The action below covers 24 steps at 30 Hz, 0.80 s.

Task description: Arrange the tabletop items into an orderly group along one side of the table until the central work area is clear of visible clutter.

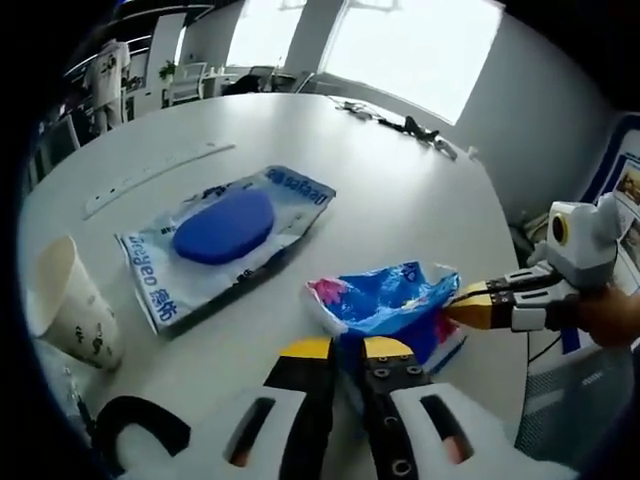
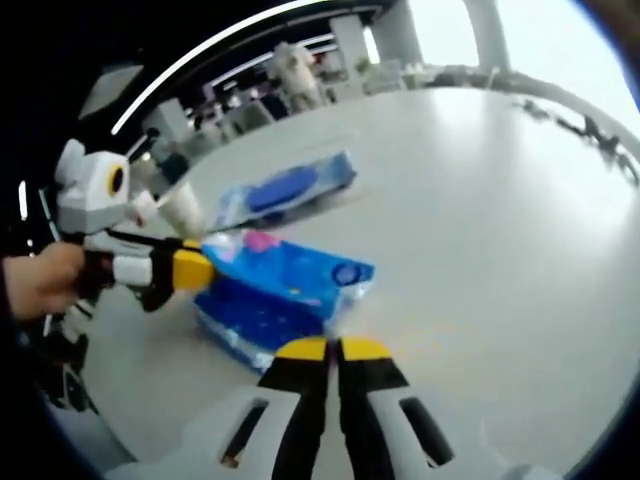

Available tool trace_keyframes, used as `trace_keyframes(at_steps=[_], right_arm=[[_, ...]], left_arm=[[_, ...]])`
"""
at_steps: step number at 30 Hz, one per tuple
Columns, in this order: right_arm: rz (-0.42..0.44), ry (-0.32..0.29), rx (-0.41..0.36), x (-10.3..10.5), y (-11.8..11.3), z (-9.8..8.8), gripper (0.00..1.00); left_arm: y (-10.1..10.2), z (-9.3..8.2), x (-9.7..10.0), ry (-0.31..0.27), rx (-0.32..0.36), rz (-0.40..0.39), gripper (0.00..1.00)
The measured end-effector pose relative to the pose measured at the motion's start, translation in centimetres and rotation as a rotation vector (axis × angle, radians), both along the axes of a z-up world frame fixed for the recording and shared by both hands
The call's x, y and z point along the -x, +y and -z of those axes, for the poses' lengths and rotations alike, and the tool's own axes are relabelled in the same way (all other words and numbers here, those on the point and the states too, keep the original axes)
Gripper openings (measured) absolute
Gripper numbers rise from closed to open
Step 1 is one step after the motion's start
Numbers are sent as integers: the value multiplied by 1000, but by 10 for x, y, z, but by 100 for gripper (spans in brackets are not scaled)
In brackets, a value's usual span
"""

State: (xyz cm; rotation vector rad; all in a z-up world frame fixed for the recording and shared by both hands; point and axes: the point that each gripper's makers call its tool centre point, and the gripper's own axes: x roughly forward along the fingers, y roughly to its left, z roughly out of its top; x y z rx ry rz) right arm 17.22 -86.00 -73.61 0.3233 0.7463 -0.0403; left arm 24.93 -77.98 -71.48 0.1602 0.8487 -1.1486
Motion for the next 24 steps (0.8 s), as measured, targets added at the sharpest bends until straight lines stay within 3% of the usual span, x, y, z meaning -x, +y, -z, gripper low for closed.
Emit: trace_keyframes(at_steps=[11, 19, 24], right_arm=[[-10, -6, 16, 3, -8, -6, 0], [-8, -38, 59, -5, -35, -21, 0], [-22, -50, 84, -11, -54, -28, 0]], left_arm=[[-6, -6, 4, -9, 4, 4, 5], [-26, -19, 4, -35, 20, -1, 5], [-42, -22, 0, -48, -4, 3, 5]])
